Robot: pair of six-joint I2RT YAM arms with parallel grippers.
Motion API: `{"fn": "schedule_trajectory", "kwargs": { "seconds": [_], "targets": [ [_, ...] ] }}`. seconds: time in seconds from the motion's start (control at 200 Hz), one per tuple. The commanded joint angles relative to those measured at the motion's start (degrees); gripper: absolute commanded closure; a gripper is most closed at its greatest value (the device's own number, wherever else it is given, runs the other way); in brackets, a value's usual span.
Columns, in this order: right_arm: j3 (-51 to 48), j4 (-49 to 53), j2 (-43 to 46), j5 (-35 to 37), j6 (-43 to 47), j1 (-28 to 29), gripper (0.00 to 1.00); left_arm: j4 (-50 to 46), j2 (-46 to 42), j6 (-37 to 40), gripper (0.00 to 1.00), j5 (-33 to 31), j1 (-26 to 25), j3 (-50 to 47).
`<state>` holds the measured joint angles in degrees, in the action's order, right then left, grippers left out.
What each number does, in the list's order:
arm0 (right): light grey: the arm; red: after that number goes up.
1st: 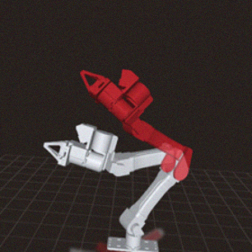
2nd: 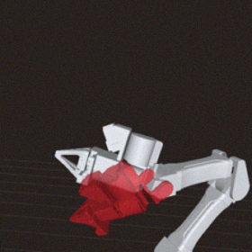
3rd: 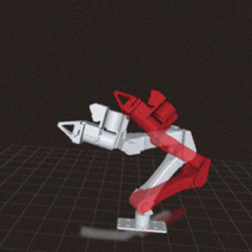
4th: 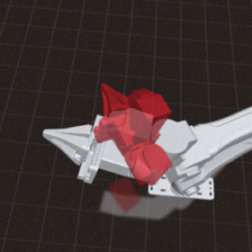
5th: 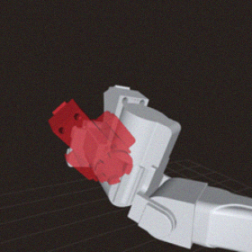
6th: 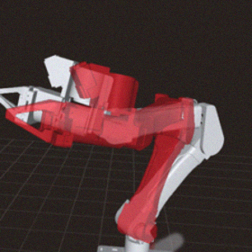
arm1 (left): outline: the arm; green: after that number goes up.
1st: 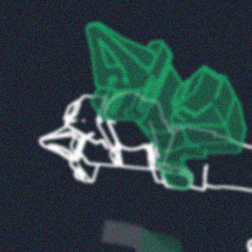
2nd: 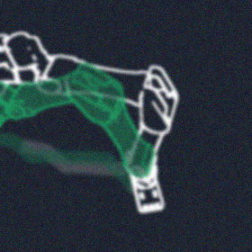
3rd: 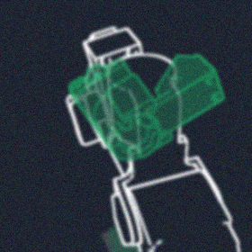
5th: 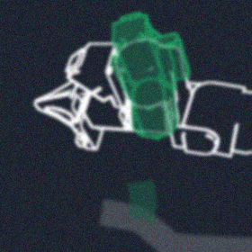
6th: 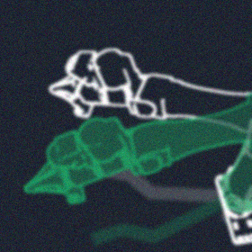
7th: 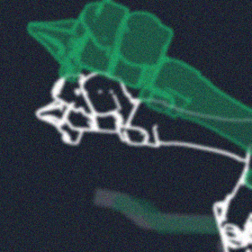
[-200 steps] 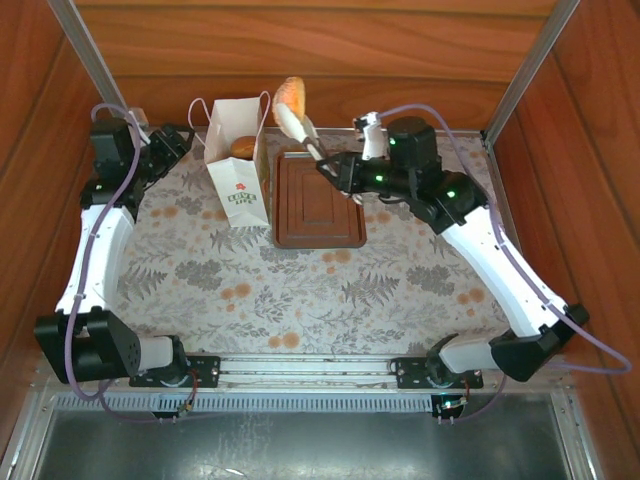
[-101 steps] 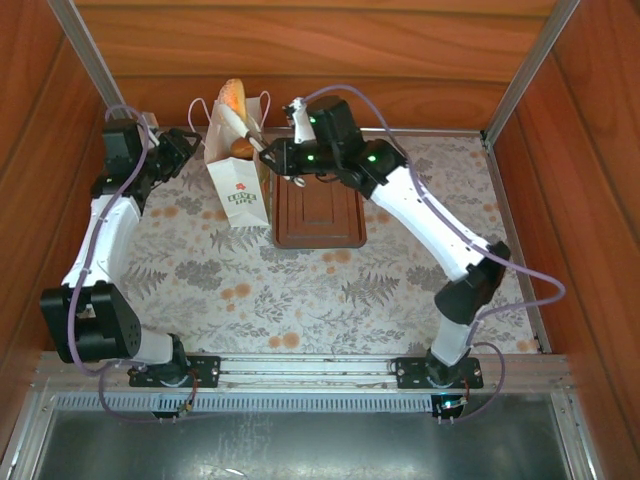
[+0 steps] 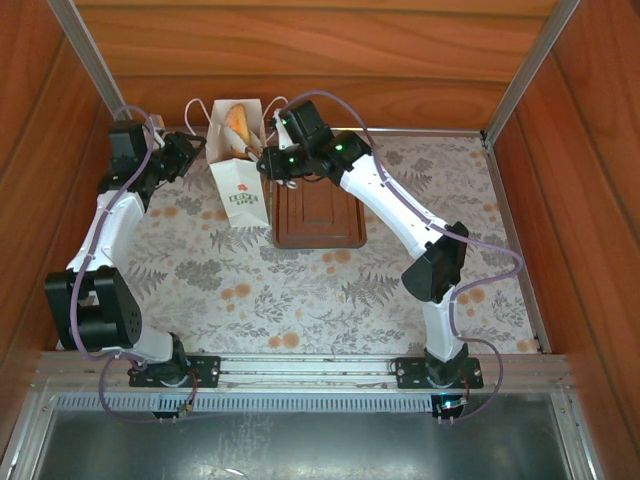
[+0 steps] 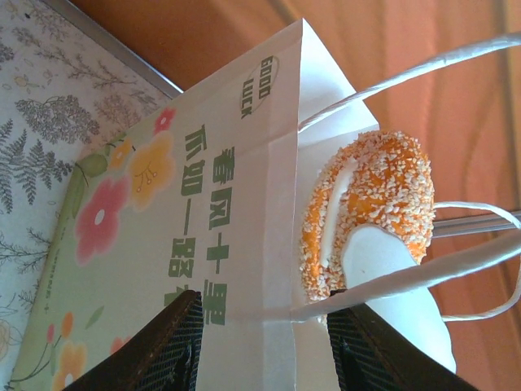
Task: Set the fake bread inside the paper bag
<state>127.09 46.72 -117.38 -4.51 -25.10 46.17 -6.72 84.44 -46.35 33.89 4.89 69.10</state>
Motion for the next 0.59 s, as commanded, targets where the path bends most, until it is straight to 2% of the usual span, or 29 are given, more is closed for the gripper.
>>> {"fn": "schedule_trajectory", "kwargs": {
  "seconds": [0.0, 0.135, 0.41, 0.59],
  "targets": [
    [1.8, 0.2, 1.0, 0.7, 1.2, 0.6, 0.53, 1.5, 0.8, 0.0, 0.54, 0.3, 0.4, -0.7],
    [1.8, 0.3, 1.5, 1.2, 1.7, 0.5, 0.47, 1.5, 0.8, 0.1, 0.54, 0.2, 0.4, -0.6],
    [2.3, 0.8, 4.2, 2.2, 2.9, 0.5, 0.45, 0.7, -0.7, -0.2, 0.53, 0.2, 0.5, -0.1],
    [1.4, -0.3, 9.6, 0.7, 3.1, 0.5, 0.47, 0.1, -4.7, -0.8, 0.42, 0.0, 1.5, -0.2]
  ]
}}
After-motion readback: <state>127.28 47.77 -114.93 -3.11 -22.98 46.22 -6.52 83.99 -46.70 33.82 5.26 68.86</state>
